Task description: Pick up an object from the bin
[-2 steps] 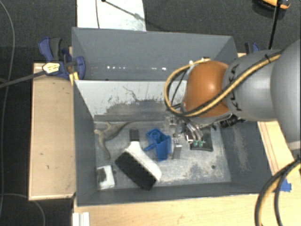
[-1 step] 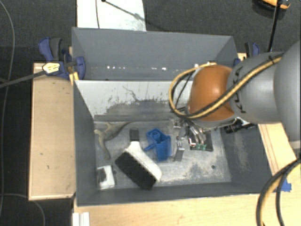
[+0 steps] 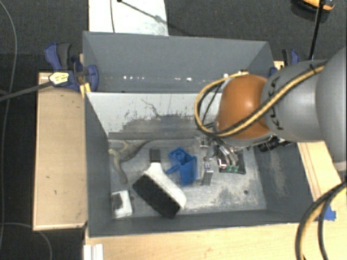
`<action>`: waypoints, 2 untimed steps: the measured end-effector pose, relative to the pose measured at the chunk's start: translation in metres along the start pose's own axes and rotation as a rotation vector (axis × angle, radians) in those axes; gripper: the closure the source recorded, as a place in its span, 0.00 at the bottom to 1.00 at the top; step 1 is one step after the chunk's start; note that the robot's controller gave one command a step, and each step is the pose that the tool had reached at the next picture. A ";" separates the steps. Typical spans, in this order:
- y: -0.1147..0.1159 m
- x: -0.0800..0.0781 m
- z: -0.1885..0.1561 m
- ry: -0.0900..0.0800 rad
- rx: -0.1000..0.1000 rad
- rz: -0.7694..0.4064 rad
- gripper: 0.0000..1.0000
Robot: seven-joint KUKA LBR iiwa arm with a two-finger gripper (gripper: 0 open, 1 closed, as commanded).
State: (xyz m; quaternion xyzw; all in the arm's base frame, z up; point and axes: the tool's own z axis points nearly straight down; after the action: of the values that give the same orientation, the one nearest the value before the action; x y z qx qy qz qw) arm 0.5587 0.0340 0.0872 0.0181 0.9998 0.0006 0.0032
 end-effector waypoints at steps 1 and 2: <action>0.015 0.031 0.009 -0.008 -0.002 -0.165 0.00; 0.028 0.039 0.013 0.006 0.000 -0.179 0.00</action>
Offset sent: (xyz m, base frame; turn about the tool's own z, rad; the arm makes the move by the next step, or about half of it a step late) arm 0.0207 0.0493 -0.0172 -0.0194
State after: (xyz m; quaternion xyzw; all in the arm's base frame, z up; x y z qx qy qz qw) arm 0.5209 0.0630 0.0737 -0.0715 0.9974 0.0005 0.0004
